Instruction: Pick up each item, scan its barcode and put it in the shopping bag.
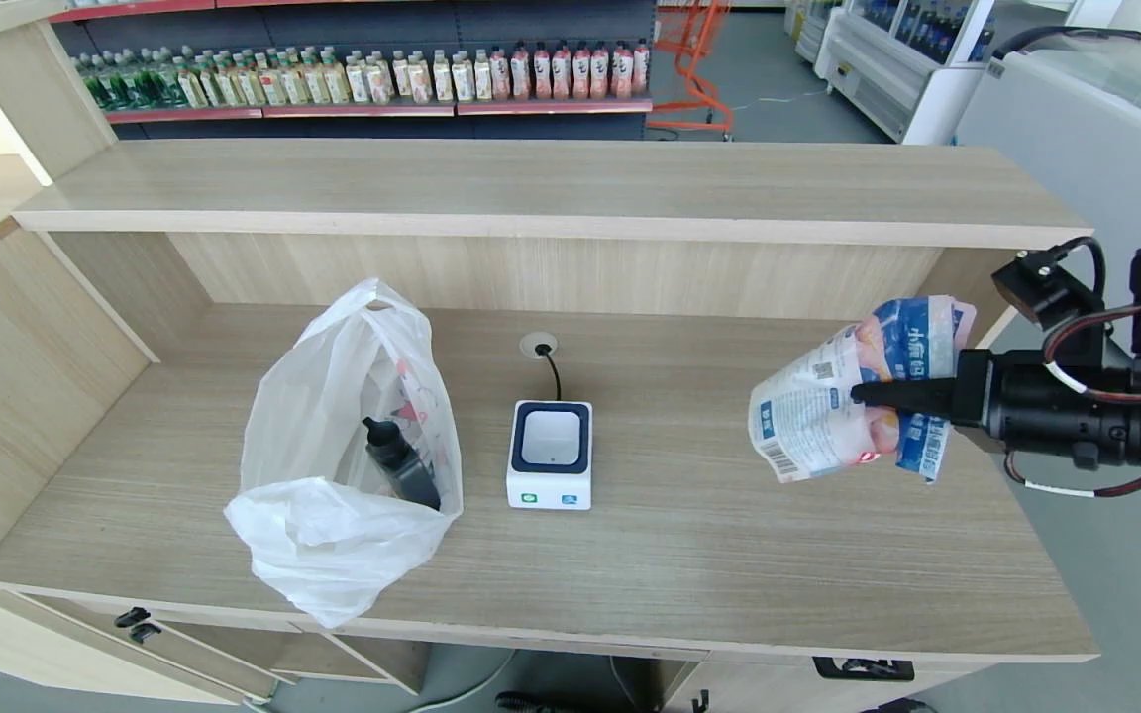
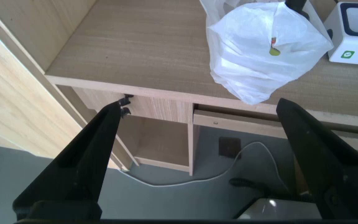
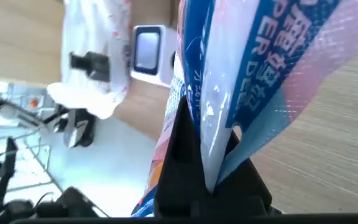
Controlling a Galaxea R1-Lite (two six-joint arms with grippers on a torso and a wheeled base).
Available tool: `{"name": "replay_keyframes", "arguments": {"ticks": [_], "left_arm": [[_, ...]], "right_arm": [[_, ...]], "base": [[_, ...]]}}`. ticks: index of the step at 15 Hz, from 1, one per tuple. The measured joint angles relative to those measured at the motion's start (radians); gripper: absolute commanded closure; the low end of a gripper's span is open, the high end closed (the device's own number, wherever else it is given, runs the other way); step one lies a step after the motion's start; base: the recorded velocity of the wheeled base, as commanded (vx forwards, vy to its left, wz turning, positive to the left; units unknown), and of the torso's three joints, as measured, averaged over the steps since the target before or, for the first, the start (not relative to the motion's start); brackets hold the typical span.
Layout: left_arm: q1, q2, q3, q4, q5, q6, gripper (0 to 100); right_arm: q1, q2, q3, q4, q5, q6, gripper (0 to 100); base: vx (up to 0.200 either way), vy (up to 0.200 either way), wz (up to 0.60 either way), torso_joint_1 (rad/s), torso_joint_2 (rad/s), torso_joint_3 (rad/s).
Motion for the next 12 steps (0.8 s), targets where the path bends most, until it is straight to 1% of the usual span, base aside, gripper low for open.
{"name": "replay_keyframes", "arguments": {"ticks": [1,2,3,5,7,9,10,12], "left_arm": [[0.0,0.0,0.0,0.0,0.0,0.0,0],[0.0,0.0,0.0,0.0,0.0,0.0,0],[0.0,0.0,0.0,0.0,0.0,0.0,0],[0.0,0.0,0.0,0.0,0.0,0.0,0],[0.0,0.0,0.0,0.0,0.0,0.0,0],[0.0,0.0,0.0,0.0,0.0,0.0,0],[0.0,0.0,0.0,0.0,0.0,0.0,0],[0.0,0.0,0.0,0.0,0.0,0.0,0]], "right_arm": [[0.004,-0.049,0.009,0.006,0.146,-0.018,100],[0.014,-0.086,0.013,0.006,0.261,-0.024,100],[0.039,-0.118,0.014,0.003,0.332,-0.024,100],[0.115,-0.167,0.017,-0.002,0.39,-0.019,100],[0.167,-0.193,0.016,-0.005,0.426,0.017,100],[0.203,-0.206,-0.009,-0.029,0.443,0.157,100],[0.225,-0.21,-0.023,-0.079,0.446,0.233,100],[0.262,-0.211,-0.036,-0.144,0.452,0.284,100]], "base": [[0.0,0.0,0.0,0.0,0.0,0.0],[0.0,0.0,0.0,0.0,0.0,0.0],[0.0,0.0,0.0,0.0,0.0,0.0],[0.0,0.0,0.0,0.0,0.0,0.0],[0.0,0.0,0.0,0.0,0.0,0.0],[0.0,0.0,0.0,0.0,0.0,0.0],[0.0,0.0,0.0,0.0,0.0,0.0],[0.0,0.0,0.0,0.0,0.0,0.0]]}}
